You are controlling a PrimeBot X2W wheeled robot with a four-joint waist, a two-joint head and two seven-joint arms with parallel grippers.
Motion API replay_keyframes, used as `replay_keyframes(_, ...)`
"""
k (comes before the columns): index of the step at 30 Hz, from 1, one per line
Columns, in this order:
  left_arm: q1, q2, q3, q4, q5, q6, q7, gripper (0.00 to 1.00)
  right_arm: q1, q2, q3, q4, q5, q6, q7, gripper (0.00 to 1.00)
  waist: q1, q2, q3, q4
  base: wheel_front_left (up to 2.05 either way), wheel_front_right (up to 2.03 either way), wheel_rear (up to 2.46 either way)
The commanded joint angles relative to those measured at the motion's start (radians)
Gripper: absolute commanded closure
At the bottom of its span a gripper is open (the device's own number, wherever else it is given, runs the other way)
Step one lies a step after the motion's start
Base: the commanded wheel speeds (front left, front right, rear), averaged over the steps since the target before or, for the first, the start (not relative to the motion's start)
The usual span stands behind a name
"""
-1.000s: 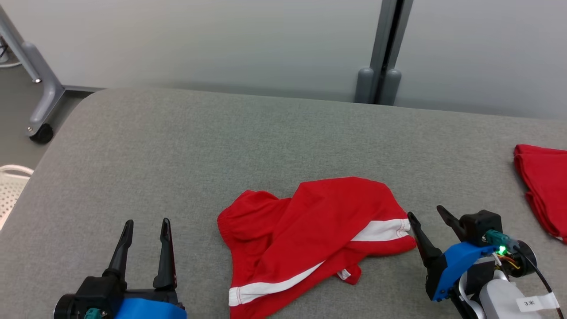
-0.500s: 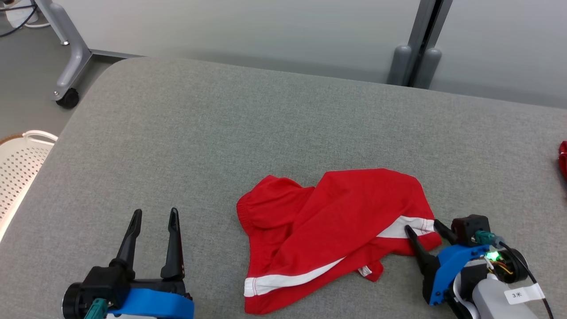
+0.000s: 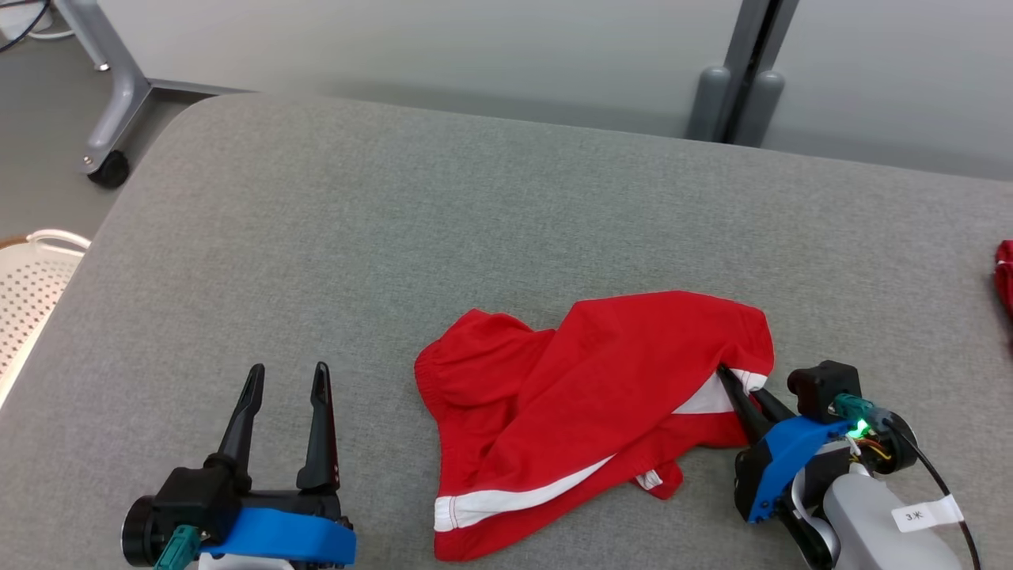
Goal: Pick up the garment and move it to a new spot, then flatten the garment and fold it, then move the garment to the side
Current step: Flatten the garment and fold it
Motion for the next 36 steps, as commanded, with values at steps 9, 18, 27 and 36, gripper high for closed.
replay_keyframes(9,0.049,-0.001,0.025,0.012,-0.003,-0.001,-0.002,0.0,0.139,-0.06,0.032,-0.134,0.029,0.0,-0.058,1.0,-0.0001,-0.0001,-0.074,-0.096,0.0,0.0,0.0)
replay_keyframes(18,0.076,-0.001,0.029,0.02,-0.014,-0.003,-0.002,0.0,0.431,-0.105,0.04,-0.463,0.043,0.0,-0.056,1.0,-0.0001,-0.0001,-0.12,-0.172,0.0,0.0,0.0)
replay_keyframes(27,0.095,-0.001,0.032,0.029,-0.018,-0.003,-0.002,0.0,0.67,-0.099,-0.01,-0.674,0.015,0.0,0.039,0.0,-0.0001,-0.0001,-0.144,-0.206,0.0,0.0,0.0)
replay_keyframes(36,0.116,-0.001,0.043,0.031,-0.013,-0.009,-0.002,0.0,0.704,-0.061,-0.141,-0.723,-0.032,0.0,0.033,0.0,-0.0001,-0.0001,-0.169,-0.217,0.0,0.0,0.0)
